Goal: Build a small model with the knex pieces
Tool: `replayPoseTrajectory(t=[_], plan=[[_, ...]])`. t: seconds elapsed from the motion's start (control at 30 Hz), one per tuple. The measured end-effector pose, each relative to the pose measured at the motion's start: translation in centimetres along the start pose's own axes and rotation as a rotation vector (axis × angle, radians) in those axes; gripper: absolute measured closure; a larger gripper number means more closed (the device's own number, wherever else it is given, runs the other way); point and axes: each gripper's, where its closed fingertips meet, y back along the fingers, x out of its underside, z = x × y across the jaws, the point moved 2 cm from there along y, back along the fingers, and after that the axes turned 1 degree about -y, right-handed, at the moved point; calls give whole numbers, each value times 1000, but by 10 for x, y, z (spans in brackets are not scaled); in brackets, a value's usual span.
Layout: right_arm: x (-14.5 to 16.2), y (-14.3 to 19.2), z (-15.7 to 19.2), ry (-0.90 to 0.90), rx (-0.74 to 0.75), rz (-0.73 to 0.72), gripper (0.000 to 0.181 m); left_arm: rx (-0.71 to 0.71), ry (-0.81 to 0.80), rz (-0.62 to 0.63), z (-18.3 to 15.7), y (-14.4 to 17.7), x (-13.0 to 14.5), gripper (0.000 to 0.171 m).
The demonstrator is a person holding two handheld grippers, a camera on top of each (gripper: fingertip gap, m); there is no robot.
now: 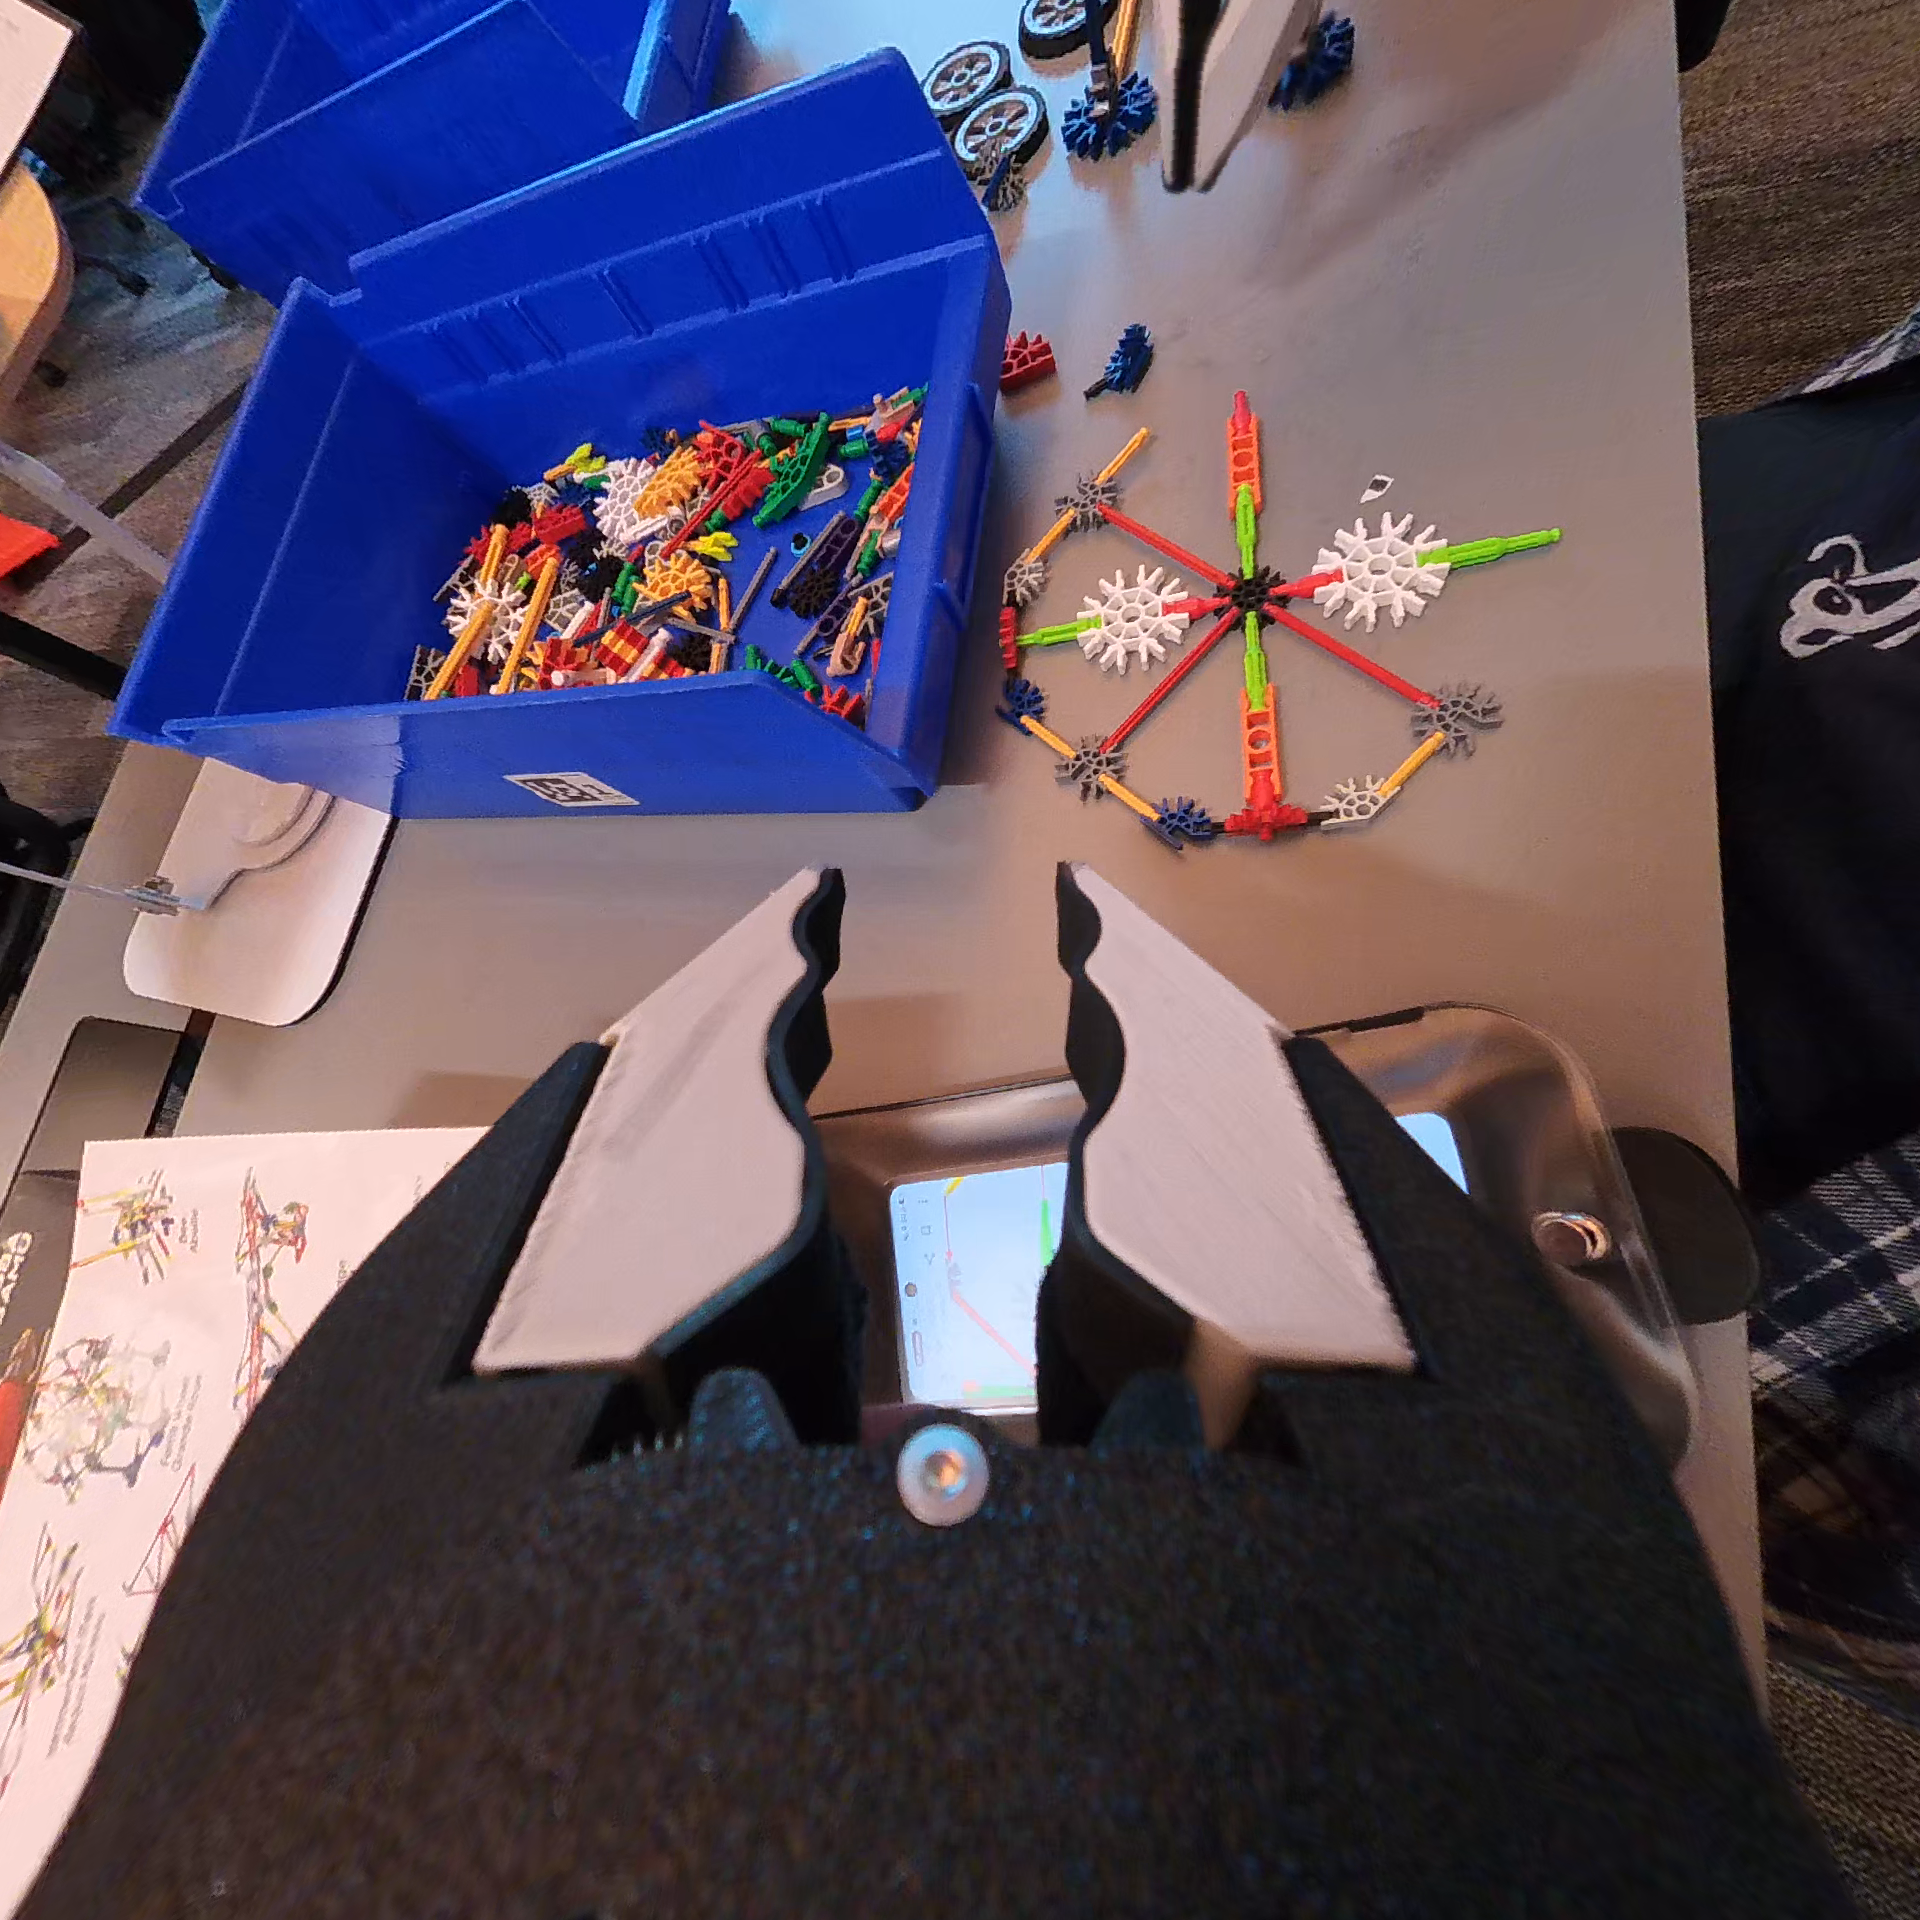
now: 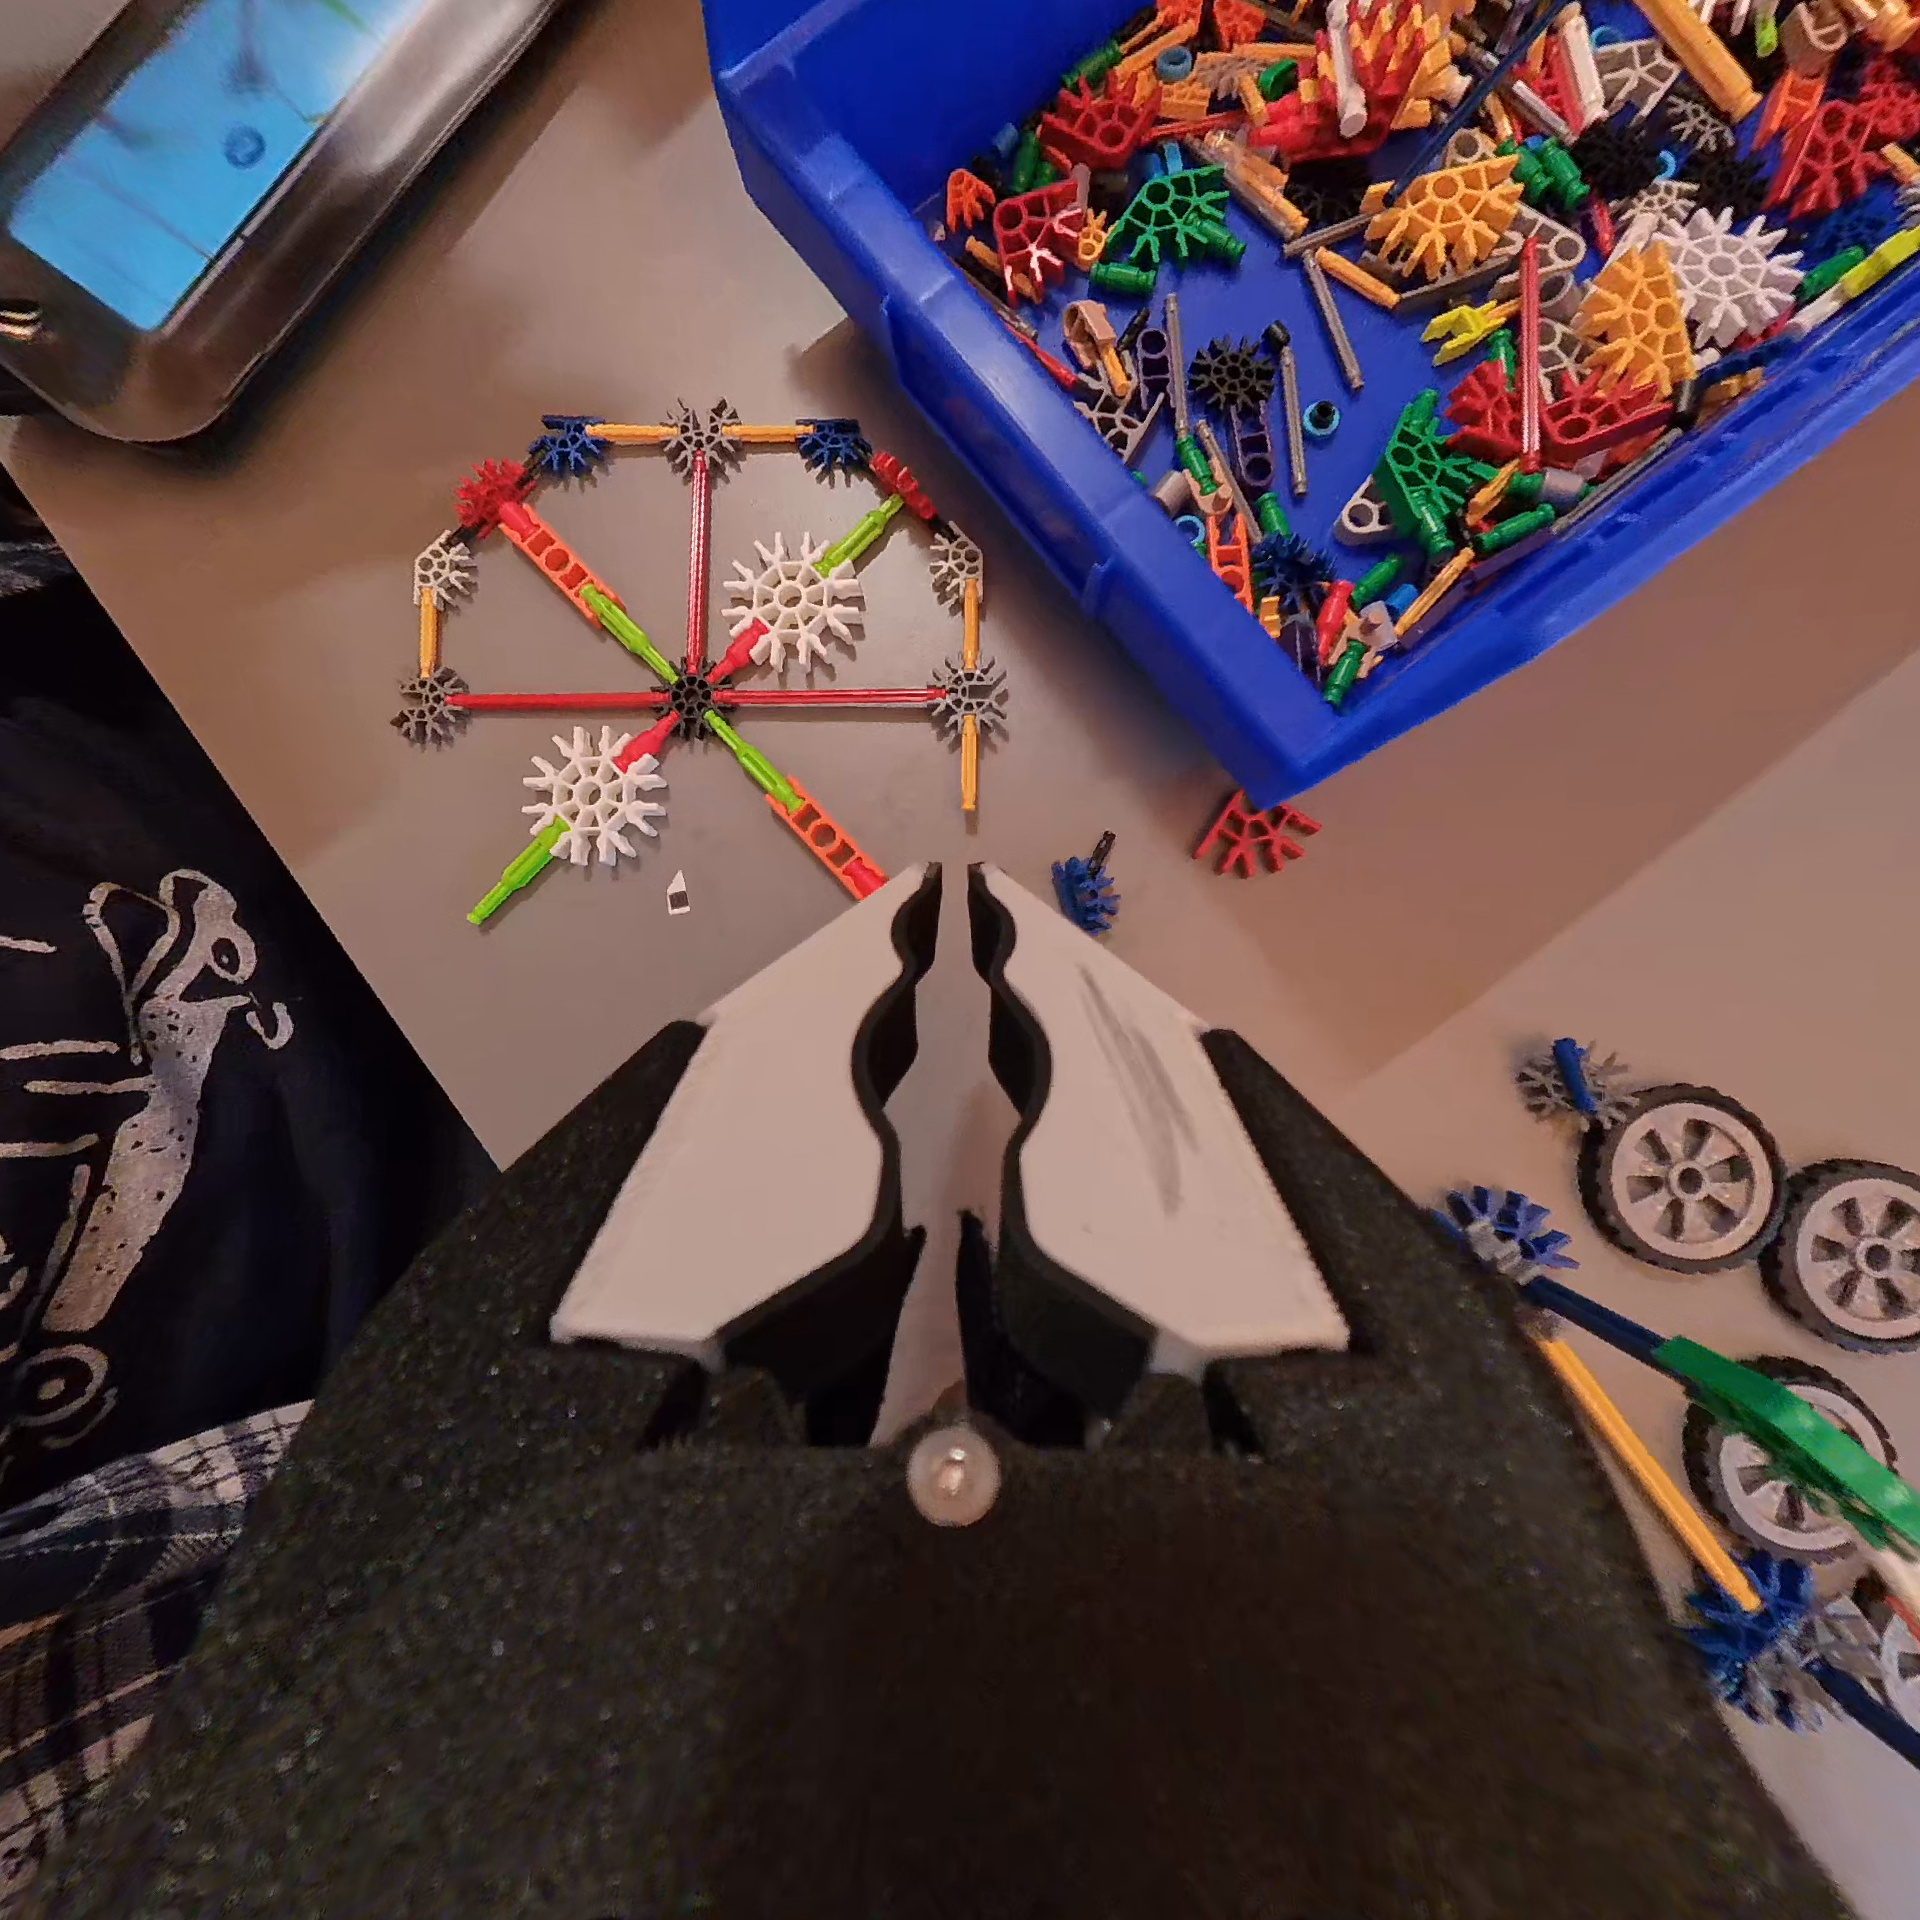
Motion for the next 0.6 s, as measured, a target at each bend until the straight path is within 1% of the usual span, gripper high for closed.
replayPoseTrajectory(t=[0.17,0.6], plan=[[4,-5,2,1,-5,14,175,2,-1,3,0,-1,1,131],[5,-7,2,5,-3,18,173,-8,12,2,3,2,5,131]])
